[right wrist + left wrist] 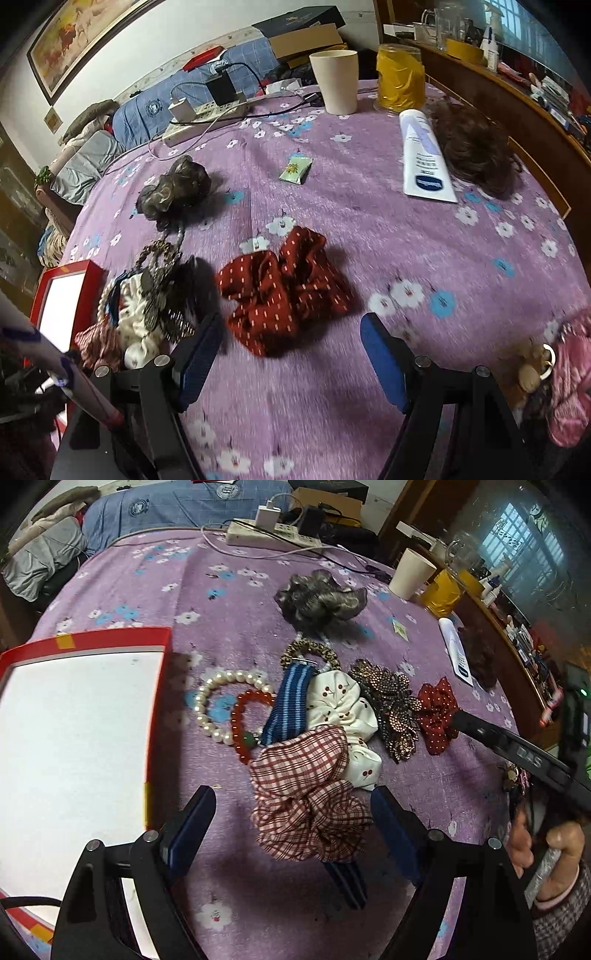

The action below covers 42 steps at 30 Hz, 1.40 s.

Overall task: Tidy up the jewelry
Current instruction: 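Grasp the red polka-dot scrunchie with the right tool while the left tool grasps the plaid scrunchie, then carry both held scrunchies over the red-rimmed white tray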

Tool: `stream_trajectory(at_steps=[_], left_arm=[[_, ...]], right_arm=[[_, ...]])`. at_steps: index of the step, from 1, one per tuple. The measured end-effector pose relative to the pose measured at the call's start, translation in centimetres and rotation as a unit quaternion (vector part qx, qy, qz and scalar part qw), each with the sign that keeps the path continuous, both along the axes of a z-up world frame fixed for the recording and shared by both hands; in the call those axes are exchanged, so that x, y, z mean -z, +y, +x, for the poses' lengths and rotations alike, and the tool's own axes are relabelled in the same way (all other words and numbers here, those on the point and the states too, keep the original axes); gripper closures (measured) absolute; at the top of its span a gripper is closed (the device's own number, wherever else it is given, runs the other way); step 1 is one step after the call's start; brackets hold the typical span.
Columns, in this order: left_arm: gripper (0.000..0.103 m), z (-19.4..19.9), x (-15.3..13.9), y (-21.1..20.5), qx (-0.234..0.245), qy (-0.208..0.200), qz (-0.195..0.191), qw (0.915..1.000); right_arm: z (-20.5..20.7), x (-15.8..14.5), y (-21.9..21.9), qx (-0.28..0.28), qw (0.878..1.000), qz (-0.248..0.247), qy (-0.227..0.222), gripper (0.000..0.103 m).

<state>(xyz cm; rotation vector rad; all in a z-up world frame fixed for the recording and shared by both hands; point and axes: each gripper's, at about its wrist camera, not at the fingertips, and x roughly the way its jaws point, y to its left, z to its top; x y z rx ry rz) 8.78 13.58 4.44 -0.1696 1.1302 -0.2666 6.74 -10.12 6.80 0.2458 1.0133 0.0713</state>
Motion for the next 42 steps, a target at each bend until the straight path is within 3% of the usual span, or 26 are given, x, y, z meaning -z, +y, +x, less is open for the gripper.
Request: stream_trajectory(at_steps=[2,4,6,7,9,12,17,23,35,42], left_arm=[[0.022,0.2,0.2,-0.3,0.004,0.001,-0.002,1.0000],[0.047,0.5,0.4,-0.5,0.010,0.007,-0.003,0.9999],[0.084,0.7,0.9,-0.5,0.009,0.018,-0.008,0.9998],[0.089,0.7,0.9,-0.4,0.006,0.021,-0.012,0.9997],[0.093,0.5,0.6,-0.1,-0.001,0.014,-0.022,0.9997],[0.094,0.0,-0.1,0.4,-0.009,0.006,-0.036,0.9993],[0.094,-1.4,-1.8,1.3,-0.027,-0.002,-0.064,0.9976],[0.094,-3.9,-4.3,2.3,-0.044,-0.019,-0.072,0.9963],[0.094,-10.8,-8.7,3.5,-0.068,-0.065,-0.023,0.9953],[0.094,-15.3,-10.6,7.6,-0.116,-0.080,0.028,0.9896]], right_arm=[[0.8,0.5,0.4,0.000,1.000,-0.004,0.005,0.023],[1.4,0.9,0.6,0.003,1.000,-0.002,0.010,0.030],[1.8,1.4,0.7,0.005,1.000,0.001,0.020,0.047],[1.9,1.6,0.8,0.005,1.000,0.006,0.025,0.054],[2.0,1.9,0.9,0.001,0.999,0.015,0.035,0.077],[1.8,1.8,0.9,-0.006,0.999,0.027,0.034,0.089],[0.7,0.7,0.8,-0.010,0.999,0.040,0.022,0.093],[-1.7,-1.6,0.1,-0.011,0.999,0.051,0.002,0.093],[-7.7,-5.7,0.0,-0.038,0.997,0.069,-0.029,0.093],[-10.1,-6.6,2.3,-0.076,0.992,0.098,-0.038,0.093]])
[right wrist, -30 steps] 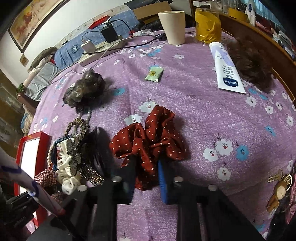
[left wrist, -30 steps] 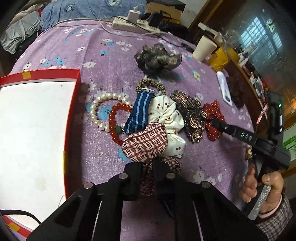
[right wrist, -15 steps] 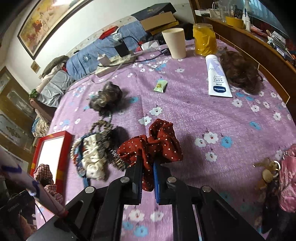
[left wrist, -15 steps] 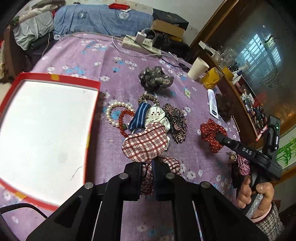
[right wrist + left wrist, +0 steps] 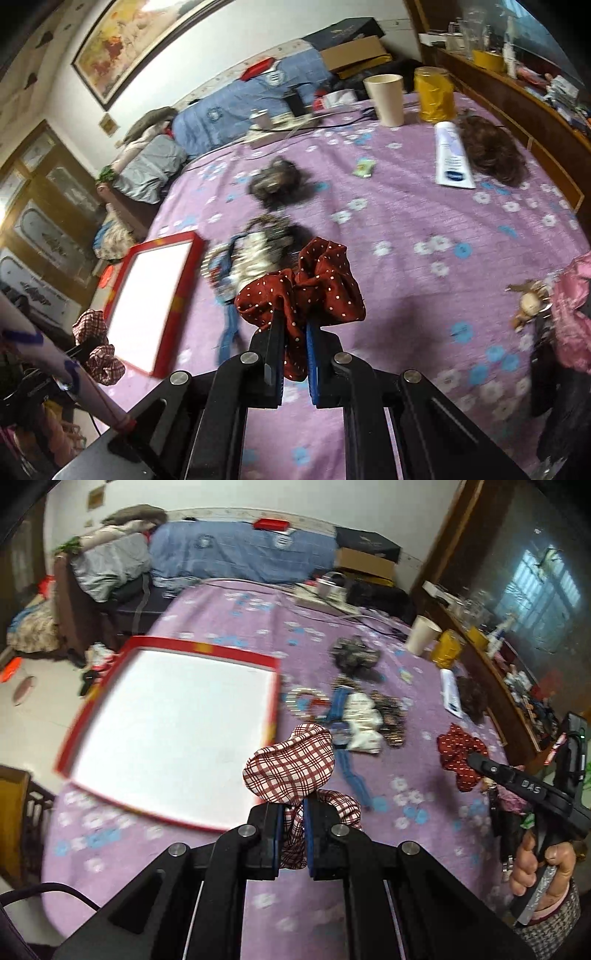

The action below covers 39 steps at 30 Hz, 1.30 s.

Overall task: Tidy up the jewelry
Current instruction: 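Carry both held scrunchies over the red-rimmed white tray, then open both tools to drop the scrunchies onto the tray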

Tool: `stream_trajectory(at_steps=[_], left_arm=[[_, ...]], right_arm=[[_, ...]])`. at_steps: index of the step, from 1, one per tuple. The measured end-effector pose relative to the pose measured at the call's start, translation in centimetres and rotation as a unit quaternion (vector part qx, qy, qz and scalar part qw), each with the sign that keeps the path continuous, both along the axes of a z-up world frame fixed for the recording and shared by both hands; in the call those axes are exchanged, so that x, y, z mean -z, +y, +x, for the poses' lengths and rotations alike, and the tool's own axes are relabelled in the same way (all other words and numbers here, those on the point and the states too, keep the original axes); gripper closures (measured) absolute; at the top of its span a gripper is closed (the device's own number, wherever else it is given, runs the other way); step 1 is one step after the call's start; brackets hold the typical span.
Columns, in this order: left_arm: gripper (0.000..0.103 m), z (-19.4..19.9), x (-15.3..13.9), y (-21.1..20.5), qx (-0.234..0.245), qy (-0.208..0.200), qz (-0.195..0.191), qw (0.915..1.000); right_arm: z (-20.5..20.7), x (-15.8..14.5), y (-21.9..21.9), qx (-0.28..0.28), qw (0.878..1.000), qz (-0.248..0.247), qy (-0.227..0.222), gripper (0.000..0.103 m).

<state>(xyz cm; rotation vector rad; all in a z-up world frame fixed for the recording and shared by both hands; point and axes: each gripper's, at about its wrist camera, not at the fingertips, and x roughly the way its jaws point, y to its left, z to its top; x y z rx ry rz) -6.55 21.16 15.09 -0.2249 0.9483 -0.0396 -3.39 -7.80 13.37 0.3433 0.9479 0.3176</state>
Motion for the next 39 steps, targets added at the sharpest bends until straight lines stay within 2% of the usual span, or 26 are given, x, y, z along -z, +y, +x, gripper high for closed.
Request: stream_trajectory(at_steps=[4,7,14,18,25,34,37,38,39], left_arm=[[0.094,-1.2,-1.0,3.6,-0.027,0.000,0.032,0.9991],[0.094,-0.5,-1.5,6.6,-0.040,-0.002,0.053,0.9978],[0.094,5.6,0.1,13.6,-0.044,0.015,0.067,0.9967],[0.094,10.8,2.4,15.9,-0.018,0.028,0.076,0.9965],[0.094,18.3,6.9,19.6,-0.004,0.061,0.074,0.9954],[0.091,21.5,9.5,21.2,0.006,0.075,0.060,0.9954],[0.080,21.9,9.6,21.1,0.004,0.072,0.066,0.9952],[0.073,21.8,9.6,21.1,0.003,0.072,0.063,0.9954],[0.067,21.8,9.5,21.1,0.003,0.070,0.060,0.9957]], right_arm=[[-0.5,-0.4,3.2,-0.036,0.999,0.020,-0.004,0.093],[-0.8,-1.1,6.0,-0.063,0.998,0.023,-0.007,0.093],[1.3,-1.6,13.2,-0.103,0.994,0.027,-0.006,0.093],[5.2,-0.5,18.6,-0.101,0.994,0.039,0.010,0.092],[12.2,3.0,26.8,-0.089,0.996,-0.006,0.027,0.092],[15.6,6.8,29.2,-0.066,0.995,-0.044,0.053,0.092],[15.9,7.1,29.2,-0.059,0.995,-0.054,0.053,0.086],[15.8,7.0,29.1,-0.056,0.996,-0.055,0.050,0.084],[15.7,6.9,29.2,-0.057,0.996,-0.054,0.048,0.075]])
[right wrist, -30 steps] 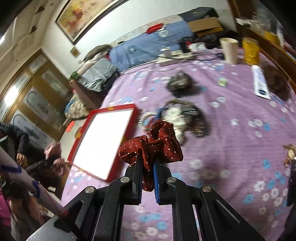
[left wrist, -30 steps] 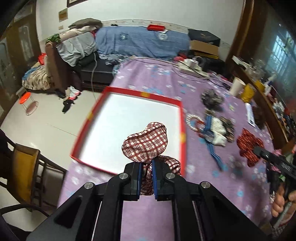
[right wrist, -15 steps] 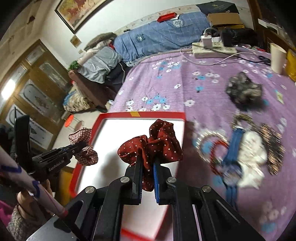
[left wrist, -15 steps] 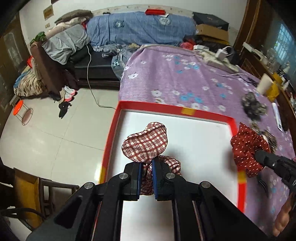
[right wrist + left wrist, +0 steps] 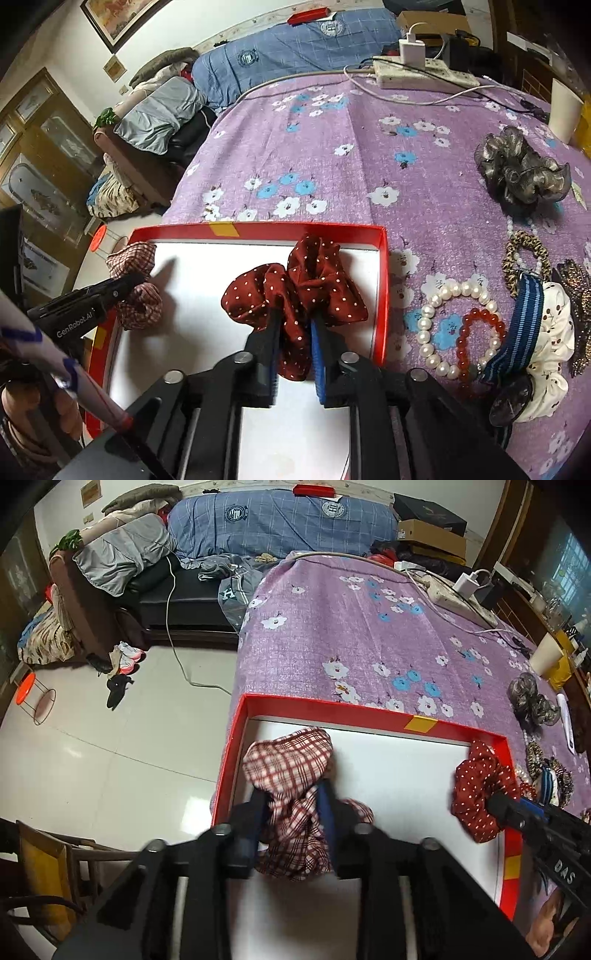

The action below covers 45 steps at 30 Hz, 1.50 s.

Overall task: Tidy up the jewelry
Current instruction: 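Open both tools to drop the scrunchies onto the tray, then lift both open tools away from the tray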

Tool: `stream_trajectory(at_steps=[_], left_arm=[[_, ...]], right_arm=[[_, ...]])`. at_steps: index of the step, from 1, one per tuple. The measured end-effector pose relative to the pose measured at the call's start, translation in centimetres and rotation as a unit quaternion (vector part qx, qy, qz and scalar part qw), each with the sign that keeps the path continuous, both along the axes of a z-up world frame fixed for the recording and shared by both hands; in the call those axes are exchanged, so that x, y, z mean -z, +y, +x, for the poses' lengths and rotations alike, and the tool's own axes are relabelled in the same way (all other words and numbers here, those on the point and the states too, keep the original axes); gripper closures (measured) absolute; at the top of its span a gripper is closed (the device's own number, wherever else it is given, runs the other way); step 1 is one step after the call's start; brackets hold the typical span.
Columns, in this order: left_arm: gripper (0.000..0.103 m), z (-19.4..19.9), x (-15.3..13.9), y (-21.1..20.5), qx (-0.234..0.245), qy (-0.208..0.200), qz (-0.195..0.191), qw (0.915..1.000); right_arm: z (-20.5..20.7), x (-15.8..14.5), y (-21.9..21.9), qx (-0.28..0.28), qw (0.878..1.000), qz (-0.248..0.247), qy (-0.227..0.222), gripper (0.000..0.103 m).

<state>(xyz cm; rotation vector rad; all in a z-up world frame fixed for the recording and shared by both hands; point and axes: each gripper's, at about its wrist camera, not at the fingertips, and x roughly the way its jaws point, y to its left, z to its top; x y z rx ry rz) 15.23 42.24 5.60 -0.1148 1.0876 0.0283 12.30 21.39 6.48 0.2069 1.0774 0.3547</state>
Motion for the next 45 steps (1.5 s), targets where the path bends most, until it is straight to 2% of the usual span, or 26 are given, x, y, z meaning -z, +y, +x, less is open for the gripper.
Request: stream_trajectory(at_steps=[3,6,11,13,15,19,22,27,33,36,39,45], left_arm=[[0.062,-0.6,-0.9,-0.1,0.000,-0.010,-0.003,0.9999],[0.056,-1.7,-2.1,-0.5,0.001,-0.019,0.003,0.9998],[0.055,-5.6,-5.5,-1.2,-0.008,-0.041,0.020,0.9989],[0.052,-7.5,-6.9,-1.5,-0.012,-0.051,0.020,0.9984],[0.044,-9.9,-8.4,-2.2,-0.015,-0.064,0.024,0.9976],[0.043,-13.8,-10.0,-4.5,-0.021,-0.078,0.042,0.9958],[0.043,-16.3,-10.7,-7.0,-0.020,-0.082,0.045,0.9954],[0.043,-18.9,-11.4,-13.2,0.016,-0.102,0.047,0.9935],[0.041,-20.9,-11.6,-19.7,0.057,-0.109,0.022,0.9921],[0.039,-21.6,-11.5,-22.1,0.071,-0.114,0.024,0.9906],[0.039,-22.0,-11.4,-23.1,0.069,-0.115,0.029,0.9905],[0.038,-22.3,-10.7,-22.7,0.033,-0.103,0.031,0.9937]], right_arm=[[-0.7,-0.9,-0.1,-0.002,1.000,-0.001,-0.012,0.059],[-1.8,-1.9,-0.5,-0.003,1.000,0.003,-0.023,0.058],[-4.8,-3.8,-2.2,0.006,0.999,0.005,-0.035,0.058],[-6.7,-4.6,-3.3,0.010,0.999,0.005,-0.035,0.058],[-8.6,-5.3,-4.9,0.017,0.999,0.003,-0.033,0.058],[-12.9,-6.2,-8.8,0.041,0.999,0.009,-0.031,0.057],[-16.0,-6.3,-12.0,0.058,0.998,0.010,-0.019,0.056],[-21.0,-6.8,-17.3,0.084,0.996,-0.014,-0.019,0.056],[-25.1,-7.9,-22.9,0.108,0.993,-0.044,-0.030,0.056],[-26.5,-8.1,-25.7,0.125,0.990,-0.053,-0.033,0.056],[-26.9,-7.9,-27.7,0.134,0.989,-0.056,-0.028,0.056],[-26.6,-7.7,-29.5,0.124,0.990,-0.062,-0.029,0.056]])
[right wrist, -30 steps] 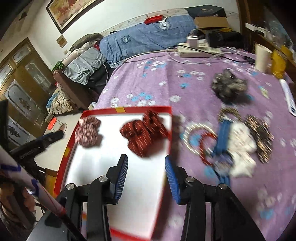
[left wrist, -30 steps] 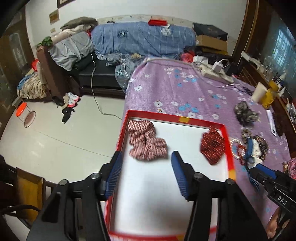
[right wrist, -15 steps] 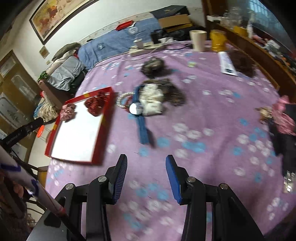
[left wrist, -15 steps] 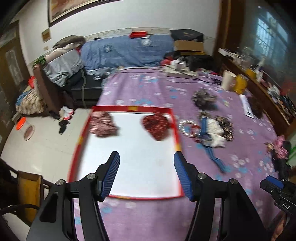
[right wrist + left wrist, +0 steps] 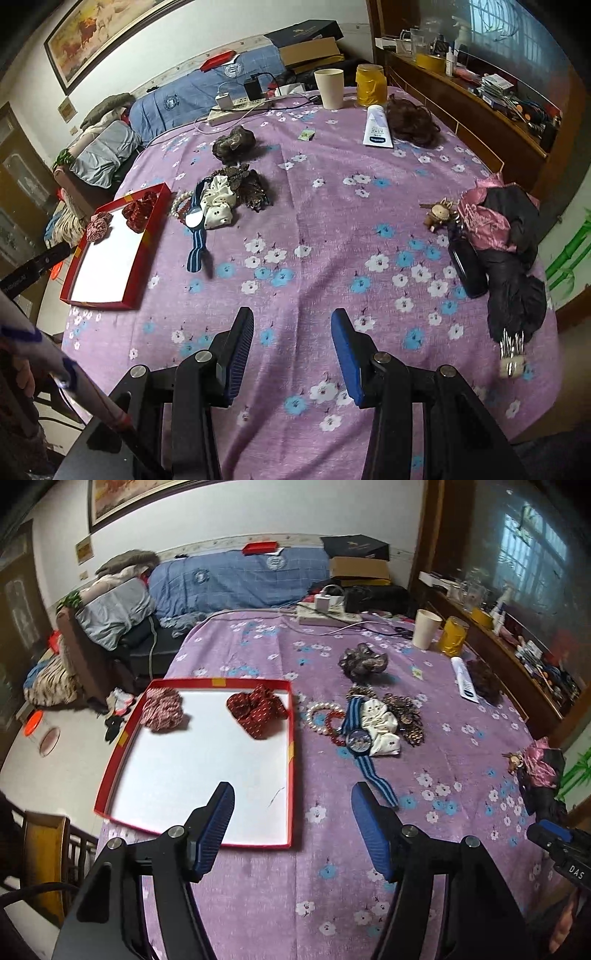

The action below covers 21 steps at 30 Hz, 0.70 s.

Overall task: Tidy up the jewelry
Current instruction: 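Lift both open tools away from the tray, then move both tools back toward the remaining jewelry pile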

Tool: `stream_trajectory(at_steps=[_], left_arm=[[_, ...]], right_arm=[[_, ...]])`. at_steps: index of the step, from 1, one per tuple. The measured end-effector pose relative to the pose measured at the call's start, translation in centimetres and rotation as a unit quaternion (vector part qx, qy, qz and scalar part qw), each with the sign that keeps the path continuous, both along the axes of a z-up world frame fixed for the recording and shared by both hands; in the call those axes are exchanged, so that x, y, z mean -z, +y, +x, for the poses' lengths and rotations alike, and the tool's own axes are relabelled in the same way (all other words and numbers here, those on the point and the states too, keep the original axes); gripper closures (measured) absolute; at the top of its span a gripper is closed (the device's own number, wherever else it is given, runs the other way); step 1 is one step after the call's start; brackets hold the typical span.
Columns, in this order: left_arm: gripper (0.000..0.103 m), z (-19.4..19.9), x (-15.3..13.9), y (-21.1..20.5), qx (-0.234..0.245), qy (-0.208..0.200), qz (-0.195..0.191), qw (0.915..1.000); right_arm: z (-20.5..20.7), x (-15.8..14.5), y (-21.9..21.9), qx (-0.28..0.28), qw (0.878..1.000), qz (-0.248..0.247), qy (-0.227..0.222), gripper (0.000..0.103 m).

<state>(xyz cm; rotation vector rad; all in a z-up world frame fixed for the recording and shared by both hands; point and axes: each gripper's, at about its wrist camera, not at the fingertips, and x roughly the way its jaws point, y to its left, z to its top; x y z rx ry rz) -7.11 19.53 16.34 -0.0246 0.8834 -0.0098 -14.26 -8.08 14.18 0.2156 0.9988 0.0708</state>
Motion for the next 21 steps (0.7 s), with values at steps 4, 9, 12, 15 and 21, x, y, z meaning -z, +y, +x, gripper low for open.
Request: stream_trajectory(at_steps=[4,9,12,15,21], left_arm=[[0.038,0.0,0.4,0.2,-0.017,0.005,0.000,0.9998],[0.038,-0.2,0.7,0.1,-0.030,0.007,0.003,0.9995],[0.038,-0.4,0.9,0.3,-0.050,0.011,0.005,0.9987],[0.038,-0.8,0.7,-0.5,-0.058,0.015,-0.007,0.9982],[0.038,-2.9,-1.1,-6.6,0.018,0.015,-0.020,0.9995]], right_arm=[[0.5,0.2,-0.2,-0.014,1.000,0.000,-0.001,0.056],[1.6,0.5,-0.7,-0.021,1.000,0.006,0.001,0.056],[2.6,0.9,-0.1,-0.041,0.999,0.021,0.008,0.056],[3.6,0.7,0.2,-0.060,0.997,0.042,0.004,0.056],[6.3,-1.7,-6.3,-0.007,0.997,0.056,-0.052,0.050]])
